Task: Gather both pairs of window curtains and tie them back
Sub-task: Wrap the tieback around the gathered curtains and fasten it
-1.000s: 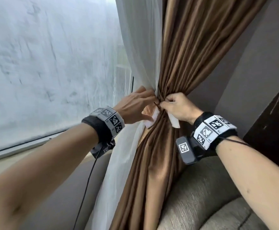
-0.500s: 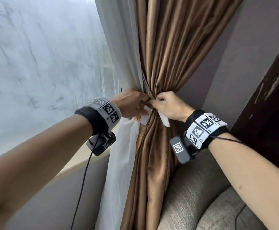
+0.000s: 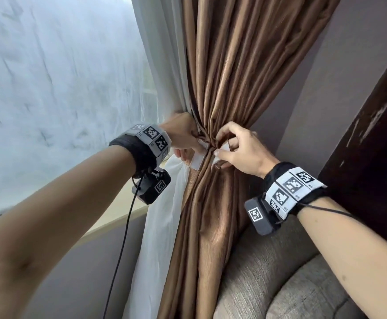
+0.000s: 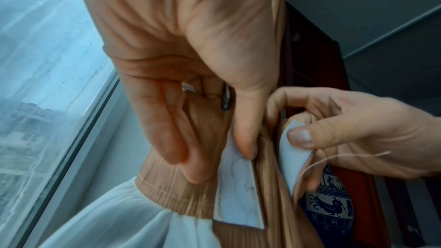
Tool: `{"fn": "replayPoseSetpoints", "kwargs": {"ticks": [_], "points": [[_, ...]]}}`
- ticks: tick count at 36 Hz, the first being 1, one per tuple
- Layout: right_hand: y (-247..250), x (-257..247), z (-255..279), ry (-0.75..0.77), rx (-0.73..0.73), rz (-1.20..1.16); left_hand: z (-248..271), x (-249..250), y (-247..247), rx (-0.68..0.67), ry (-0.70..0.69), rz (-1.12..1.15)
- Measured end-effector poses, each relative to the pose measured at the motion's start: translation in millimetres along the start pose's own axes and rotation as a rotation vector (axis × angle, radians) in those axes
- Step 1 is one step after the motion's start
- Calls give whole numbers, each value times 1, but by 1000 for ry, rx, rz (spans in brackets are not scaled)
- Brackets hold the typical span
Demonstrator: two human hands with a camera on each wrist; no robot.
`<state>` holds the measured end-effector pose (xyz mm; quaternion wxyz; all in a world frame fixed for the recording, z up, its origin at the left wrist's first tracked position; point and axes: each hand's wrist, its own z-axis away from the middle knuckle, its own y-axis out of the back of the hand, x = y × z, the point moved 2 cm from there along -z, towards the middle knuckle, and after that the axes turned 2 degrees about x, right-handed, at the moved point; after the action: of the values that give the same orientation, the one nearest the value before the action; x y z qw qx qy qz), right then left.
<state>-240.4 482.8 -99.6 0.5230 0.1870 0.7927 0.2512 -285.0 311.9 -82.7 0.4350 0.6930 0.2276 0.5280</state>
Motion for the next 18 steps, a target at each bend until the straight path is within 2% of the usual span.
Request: {"fn": "replayPoseSetpoints", "kwargs": {"ticks": [6, 14, 16, 18], "points": [[7, 1, 3, -64, -197, -40, 1, 5, 5, -23, 75, 31], [3, 0, -3, -17, -86, 48, 7, 9, 13, -87, 96, 53], [6, 0, -6, 34, -37, 193, 8, 11, 13, -81, 82, 66], [9, 0, -6, 143, 36, 447, 8, 11, 11, -57, 67, 87]]}}
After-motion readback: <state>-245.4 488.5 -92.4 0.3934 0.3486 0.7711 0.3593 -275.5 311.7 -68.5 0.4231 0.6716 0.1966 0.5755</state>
